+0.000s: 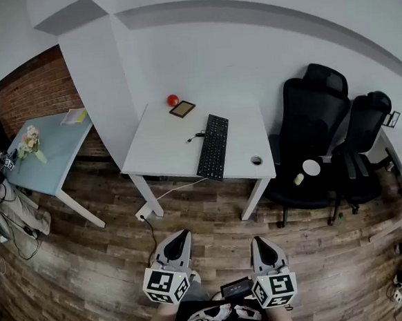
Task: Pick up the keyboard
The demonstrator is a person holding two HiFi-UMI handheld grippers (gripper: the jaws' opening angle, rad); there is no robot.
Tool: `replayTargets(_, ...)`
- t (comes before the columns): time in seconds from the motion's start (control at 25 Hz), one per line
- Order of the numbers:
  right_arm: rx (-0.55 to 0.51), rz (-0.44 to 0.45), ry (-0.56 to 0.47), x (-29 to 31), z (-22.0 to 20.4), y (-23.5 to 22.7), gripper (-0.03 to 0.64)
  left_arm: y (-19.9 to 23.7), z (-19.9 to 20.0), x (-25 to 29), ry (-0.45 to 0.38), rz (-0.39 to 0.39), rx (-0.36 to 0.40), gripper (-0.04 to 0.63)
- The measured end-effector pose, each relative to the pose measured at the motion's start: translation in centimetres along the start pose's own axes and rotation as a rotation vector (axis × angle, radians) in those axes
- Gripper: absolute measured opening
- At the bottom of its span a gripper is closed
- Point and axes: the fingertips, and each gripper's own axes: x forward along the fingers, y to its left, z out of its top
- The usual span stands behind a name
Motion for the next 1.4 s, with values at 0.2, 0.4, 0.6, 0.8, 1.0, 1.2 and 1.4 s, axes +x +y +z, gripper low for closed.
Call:
replayTargets(0.2, 0.003, -0.001, -0.006, -0.1, 0.1, 0.3, 0.029, 0.4, 0.0, -0.7, 0.007, 0.017, -0.008, 0.020)
replayTargets(0.4, 0.008, 0.003, -0.006, -0.4, 0.1, 0.1, 0.029, 0.0, 0.2, -0.8, 0.008, 0.036, -0.003, 0.020)
replayTargets(0.6, 0.063, 0.030, -0.053, -1.1, 0.5, 0.0, 0.030, -0.8, 0.3, -0.8, 0.006, 0.039, 0.014, 0.020)
replayTargets(0.8, 0.050, 0.010, -0.050, -1.1, 0.5, -1.1, 0.031, -1.4, 0.6, 0.1, 0.001, 0.045, 0.044, 0.020)
replayTargets(1.0, 0.028, -0.007, -0.073, -0.3, 1.1, -2.3, 0.031, -1.3, 1.4, 1.6, -0.017, 0.047, 0.043, 0.020)
replayTargets(1.2, 0.025, -0.009, -0.057, 1.7, 1.2, -3.0, 0.031, 0.2, 1.0, 3.3, -0.015, 0.072, 0.033, 0.020)
replayTargets(1.4, 0.020, -0.018, -0.036, 5.3, 1.1, -4.5, 0.031, 2.4, 0.9, 7.2, -0.017, 0.076, 0.018, 0.020)
